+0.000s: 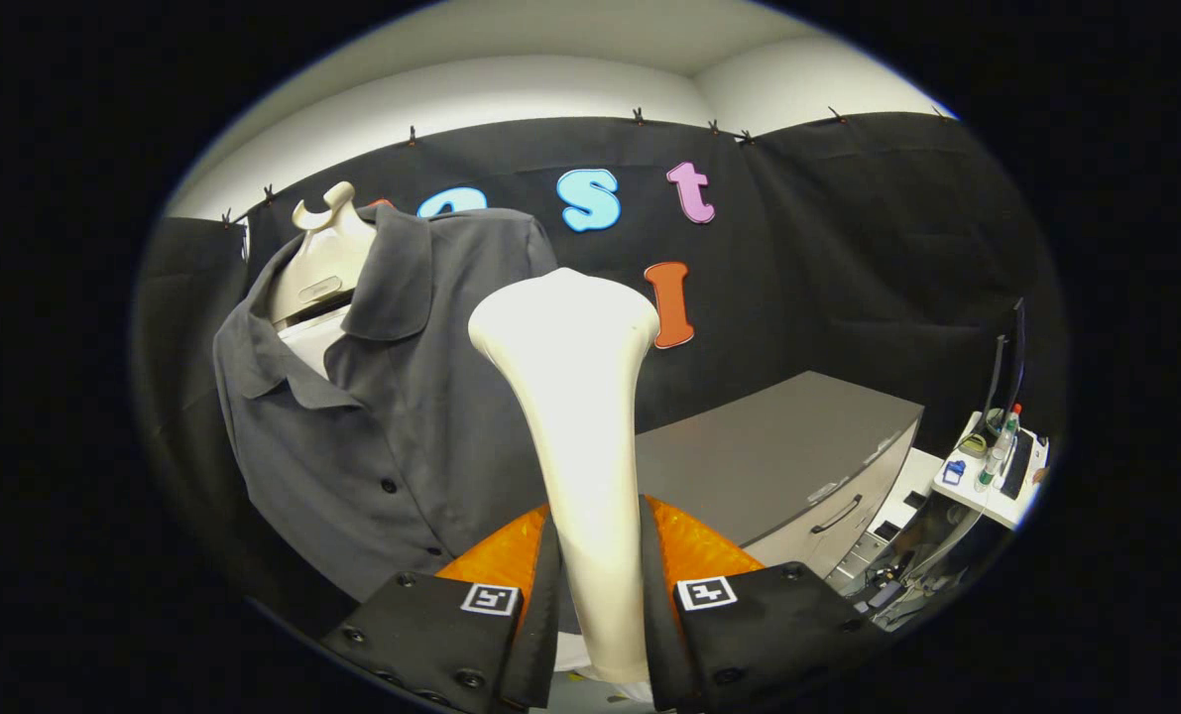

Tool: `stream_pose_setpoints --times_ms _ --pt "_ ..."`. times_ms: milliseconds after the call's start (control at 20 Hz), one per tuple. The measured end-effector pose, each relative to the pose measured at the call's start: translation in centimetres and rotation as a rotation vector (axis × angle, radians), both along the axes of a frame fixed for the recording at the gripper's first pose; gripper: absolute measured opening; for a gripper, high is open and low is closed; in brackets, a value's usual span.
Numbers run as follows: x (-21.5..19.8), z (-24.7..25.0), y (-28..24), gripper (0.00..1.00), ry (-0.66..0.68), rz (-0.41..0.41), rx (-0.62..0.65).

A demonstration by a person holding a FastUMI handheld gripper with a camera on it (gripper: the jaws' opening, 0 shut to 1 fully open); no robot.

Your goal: Iron the clothes twice with a garment steamer, once on the left side and once on the right side.

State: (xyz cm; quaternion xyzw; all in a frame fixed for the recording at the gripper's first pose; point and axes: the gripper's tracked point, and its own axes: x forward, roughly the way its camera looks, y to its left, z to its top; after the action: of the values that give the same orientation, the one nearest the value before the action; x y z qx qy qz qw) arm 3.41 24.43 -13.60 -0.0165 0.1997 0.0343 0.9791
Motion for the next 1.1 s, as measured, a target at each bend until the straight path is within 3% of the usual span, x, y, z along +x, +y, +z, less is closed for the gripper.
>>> stream_pose_setpoints --times_ms 550,1100 --pt "1.2 -5.0 6.9 0.44 0.094 0.148 -0.016" --pt "1.5 -12.3 6.0 0.44 0.240 0.138 -0.044"
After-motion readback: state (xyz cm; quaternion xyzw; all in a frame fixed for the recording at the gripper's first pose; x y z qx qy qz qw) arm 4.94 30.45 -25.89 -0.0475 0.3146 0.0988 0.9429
